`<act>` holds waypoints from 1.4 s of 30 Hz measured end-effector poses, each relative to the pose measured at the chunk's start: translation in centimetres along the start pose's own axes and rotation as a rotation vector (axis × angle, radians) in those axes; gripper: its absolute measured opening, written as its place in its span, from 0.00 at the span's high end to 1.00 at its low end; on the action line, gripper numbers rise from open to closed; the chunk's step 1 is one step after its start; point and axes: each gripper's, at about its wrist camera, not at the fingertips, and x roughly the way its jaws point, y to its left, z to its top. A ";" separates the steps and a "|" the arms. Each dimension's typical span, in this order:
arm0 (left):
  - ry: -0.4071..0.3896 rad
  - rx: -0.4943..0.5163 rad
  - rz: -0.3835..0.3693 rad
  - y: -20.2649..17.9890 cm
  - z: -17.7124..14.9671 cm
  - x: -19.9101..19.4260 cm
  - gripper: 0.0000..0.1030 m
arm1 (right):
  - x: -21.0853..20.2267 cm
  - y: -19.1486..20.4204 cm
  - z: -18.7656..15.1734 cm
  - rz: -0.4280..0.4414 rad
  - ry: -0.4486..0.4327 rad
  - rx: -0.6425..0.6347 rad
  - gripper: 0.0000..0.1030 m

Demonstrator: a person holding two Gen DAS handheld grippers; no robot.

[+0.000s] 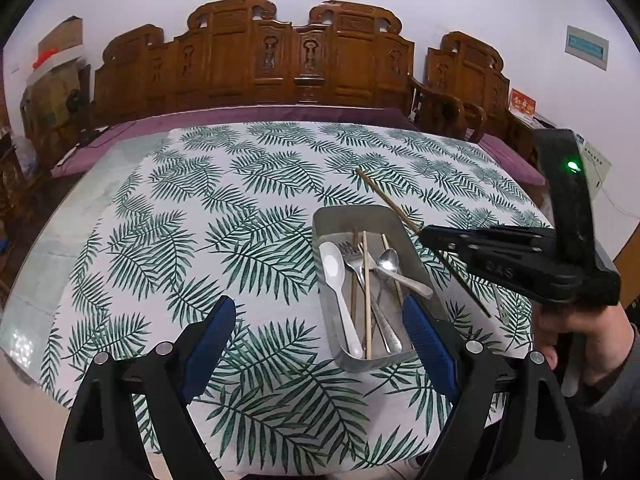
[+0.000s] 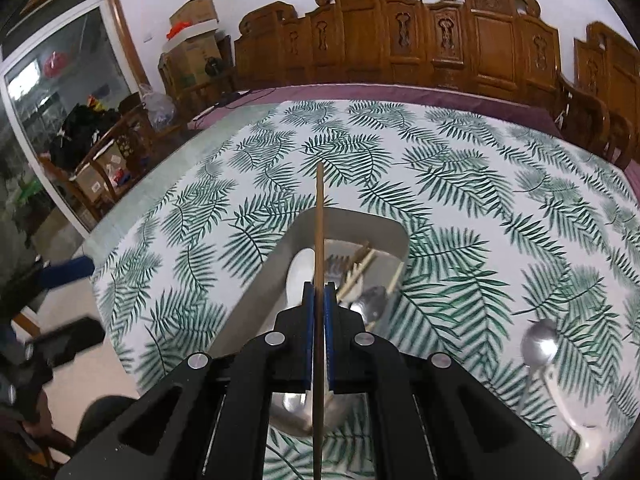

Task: Organize utensils
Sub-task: 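Lower the wooden chopstick into the tray and open the right tool, then move both tools toward the remaining steel spoon and white plastic spoon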

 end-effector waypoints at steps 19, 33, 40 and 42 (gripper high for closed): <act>0.007 -0.008 -0.001 0.9 -0.5 0.2 0.21 | 5.9 1.0 -0.9 -0.072 0.095 0.140 0.94; 0.008 -0.009 0.004 1.2 -0.6 0.4 0.21 | 5.4 1.3 -0.6 -0.024 0.056 0.138 0.92; -0.003 0.002 -0.017 -0.9 -0.2 0.0 0.21 | -0.9 -0.9 -1.1 -0.036 -0.031 0.029 0.92; -0.005 0.010 -0.029 -1.9 0.0 -0.1 0.21 | -2.8 -2.0 -1.6 -0.046 -0.050 0.006 0.92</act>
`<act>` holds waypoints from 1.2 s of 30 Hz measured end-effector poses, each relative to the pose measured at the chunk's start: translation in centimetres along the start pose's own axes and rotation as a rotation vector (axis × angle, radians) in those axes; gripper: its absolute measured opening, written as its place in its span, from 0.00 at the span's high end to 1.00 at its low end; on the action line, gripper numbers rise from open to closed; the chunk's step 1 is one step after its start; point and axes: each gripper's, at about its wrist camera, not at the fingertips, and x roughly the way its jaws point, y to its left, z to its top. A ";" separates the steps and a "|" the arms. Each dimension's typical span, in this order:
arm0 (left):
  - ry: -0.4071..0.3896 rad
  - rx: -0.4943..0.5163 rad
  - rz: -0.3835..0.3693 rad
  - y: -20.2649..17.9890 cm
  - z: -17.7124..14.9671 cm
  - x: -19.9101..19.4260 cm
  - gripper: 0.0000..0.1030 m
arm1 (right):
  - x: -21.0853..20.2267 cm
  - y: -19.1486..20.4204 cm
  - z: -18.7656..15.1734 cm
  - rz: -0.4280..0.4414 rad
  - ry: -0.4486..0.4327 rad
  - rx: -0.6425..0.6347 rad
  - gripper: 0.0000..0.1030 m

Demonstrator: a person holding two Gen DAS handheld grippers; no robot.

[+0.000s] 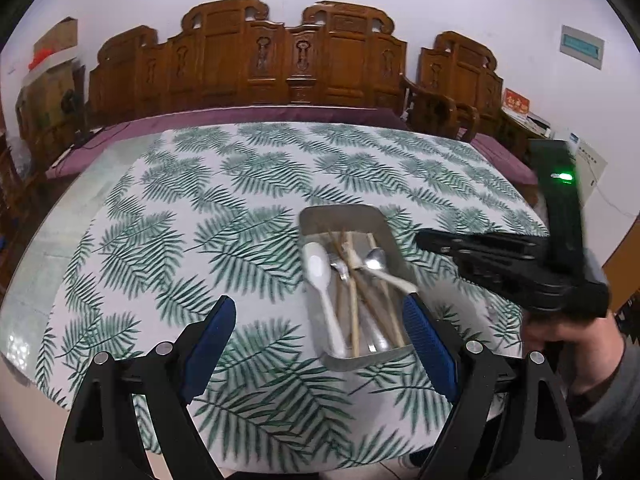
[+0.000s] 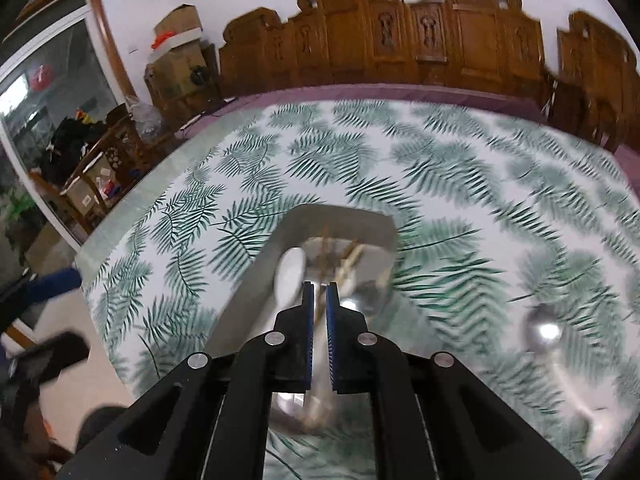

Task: Organize utensils
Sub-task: 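Move both tools toward the remaining steel spoon and white plastic spoon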

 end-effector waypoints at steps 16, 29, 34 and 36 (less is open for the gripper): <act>-0.012 0.110 -0.150 -10.5 1.2 2.1 0.21 | -7.2 -15.4 -6.7 -0.165 0.032 -0.021 0.74; 0.092 0.145 -0.213 -14.8 -0.3 7.6 0.35 | -3.7 -20.9 -10.8 -0.175 0.170 -0.019 0.68; 0.120 0.149 -0.226 -15.4 -1.0 8.8 0.38 | -3.2 -21.2 -11.0 -0.170 0.209 -0.029 0.68; 0.128 0.155 -0.232 -15.6 -1.2 9.0 0.39 | -2.8 -21.2 -11.2 -0.178 0.234 -0.042 0.68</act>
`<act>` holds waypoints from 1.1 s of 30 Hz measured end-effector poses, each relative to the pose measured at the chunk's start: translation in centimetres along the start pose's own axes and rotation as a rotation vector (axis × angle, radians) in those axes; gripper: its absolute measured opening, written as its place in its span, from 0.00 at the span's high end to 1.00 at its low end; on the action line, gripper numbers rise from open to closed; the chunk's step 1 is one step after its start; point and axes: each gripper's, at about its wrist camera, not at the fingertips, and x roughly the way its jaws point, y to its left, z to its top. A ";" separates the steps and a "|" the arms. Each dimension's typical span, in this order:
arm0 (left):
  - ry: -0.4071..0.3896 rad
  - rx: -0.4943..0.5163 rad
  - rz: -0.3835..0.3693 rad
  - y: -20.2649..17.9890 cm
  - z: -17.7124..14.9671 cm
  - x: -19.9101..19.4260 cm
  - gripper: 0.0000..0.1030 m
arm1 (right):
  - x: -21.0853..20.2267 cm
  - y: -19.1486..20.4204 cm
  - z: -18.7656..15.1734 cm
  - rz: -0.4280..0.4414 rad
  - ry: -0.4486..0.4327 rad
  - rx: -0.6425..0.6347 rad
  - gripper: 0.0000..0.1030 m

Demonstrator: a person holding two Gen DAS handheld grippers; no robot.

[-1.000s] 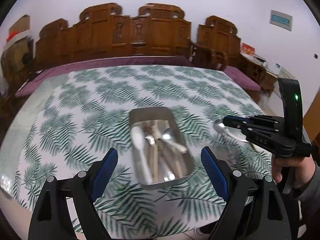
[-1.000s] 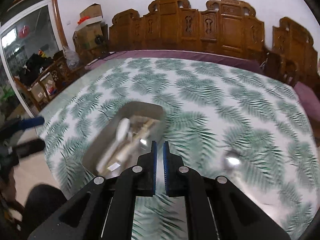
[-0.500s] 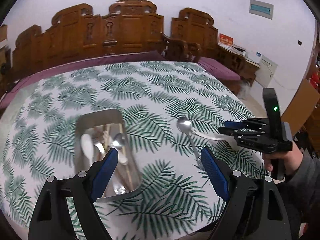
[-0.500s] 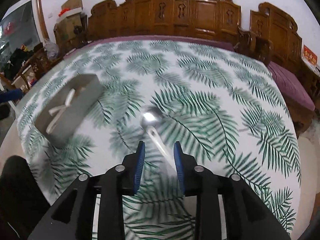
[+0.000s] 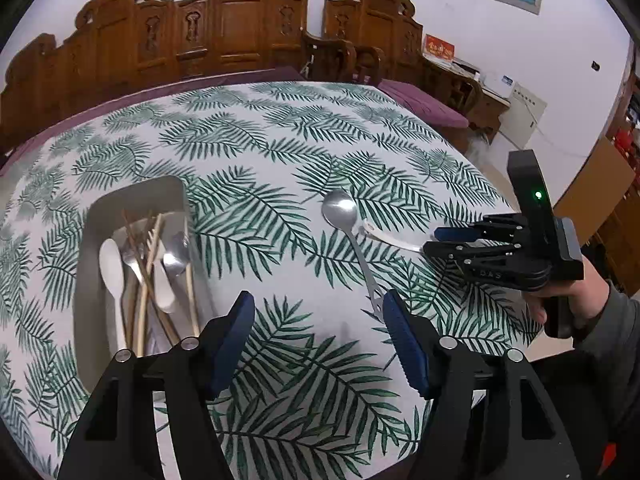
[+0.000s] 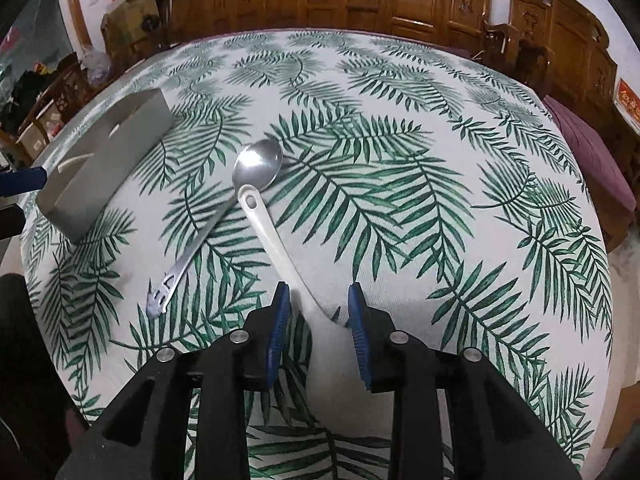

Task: Organize utensils
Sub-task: 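Move both tools toward the remaining steel spoon and white plastic spoon, then grasp the white plastic spoon handle with the right tool while the left tool reaches the steel spoon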

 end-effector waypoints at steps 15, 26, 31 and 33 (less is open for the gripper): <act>0.022 0.010 -0.009 -0.6 0.2 1.0 0.45 | 0.4 1.1 0.0 0.014 0.064 -0.080 0.87; 0.057 0.041 -0.019 -2.1 1.5 4.3 0.50 | 0.5 -0.8 0.5 -0.020 0.017 0.019 0.90; 0.095 0.056 -0.023 -2.9 2.3 7.2 0.61 | 0.3 -2.4 0.5 -0.030 -0.012 0.082 0.90; 0.107 0.055 -0.024 -3.1 2.6 8.3 0.65 | 0.4 -2.8 0.4 -0.026 -0.014 0.097 0.90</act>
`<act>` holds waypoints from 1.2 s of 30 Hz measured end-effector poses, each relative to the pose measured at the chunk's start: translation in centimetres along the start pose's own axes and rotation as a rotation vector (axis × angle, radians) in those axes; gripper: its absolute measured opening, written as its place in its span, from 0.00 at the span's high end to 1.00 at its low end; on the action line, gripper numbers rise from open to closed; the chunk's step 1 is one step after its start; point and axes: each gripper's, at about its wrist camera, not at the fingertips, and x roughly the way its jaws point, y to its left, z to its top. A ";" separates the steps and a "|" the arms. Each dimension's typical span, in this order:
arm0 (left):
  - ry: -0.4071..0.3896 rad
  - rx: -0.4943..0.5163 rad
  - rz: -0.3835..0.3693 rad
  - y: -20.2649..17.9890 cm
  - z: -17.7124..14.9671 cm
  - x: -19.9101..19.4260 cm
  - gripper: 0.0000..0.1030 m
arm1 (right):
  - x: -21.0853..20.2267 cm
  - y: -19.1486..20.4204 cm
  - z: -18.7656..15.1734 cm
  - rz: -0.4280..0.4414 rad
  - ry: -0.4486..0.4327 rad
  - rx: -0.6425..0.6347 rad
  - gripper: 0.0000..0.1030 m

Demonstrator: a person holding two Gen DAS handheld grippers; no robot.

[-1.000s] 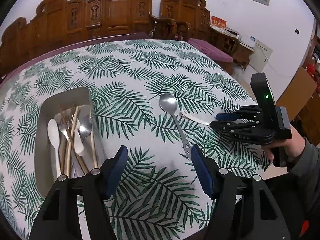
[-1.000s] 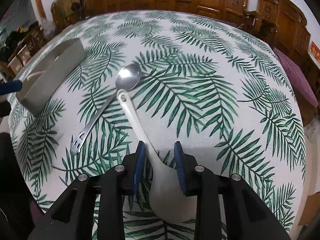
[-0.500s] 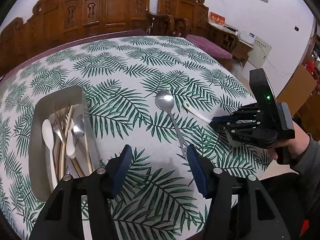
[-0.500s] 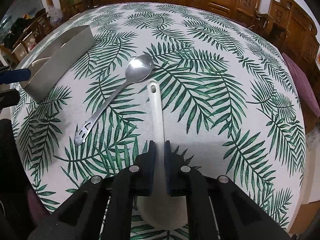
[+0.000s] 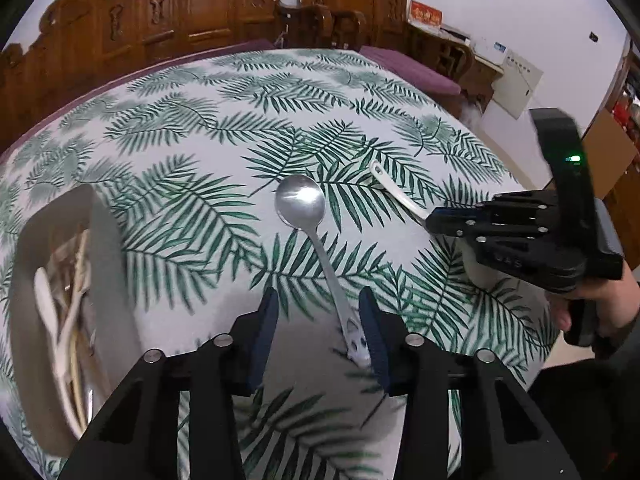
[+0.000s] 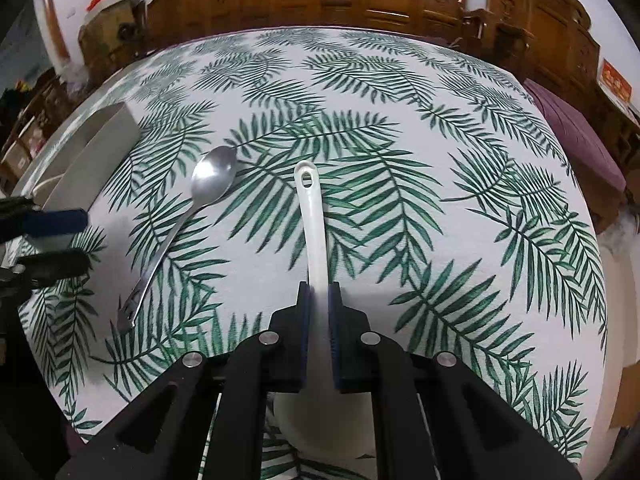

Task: Organize utensils
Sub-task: 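Grasp the white plastic spoon handle with the right tool while the left tool reaches the steel spoon, then grasp the steel spoon handle with the left tool and lift it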

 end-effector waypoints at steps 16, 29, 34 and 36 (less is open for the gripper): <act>0.079 -0.034 0.038 -1.3 2.7 6.0 0.78 | 0.3 -0.5 -0.1 0.017 -0.021 0.021 0.89; 0.073 -0.019 0.066 -0.8 1.9 4.0 0.95 | -0.7 0.6 0.3 0.057 -0.033 0.016 0.90; 0.050 -0.028 0.065 -0.2 1.3 1.5 0.95 | -1.6 2.3 0.7 0.070 -0.039 -0.010 0.90; 0.039 -0.032 0.066 0.1 1.3 0.5 0.95 | -2.3 3.2 1.0 0.074 -0.048 -0.026 0.90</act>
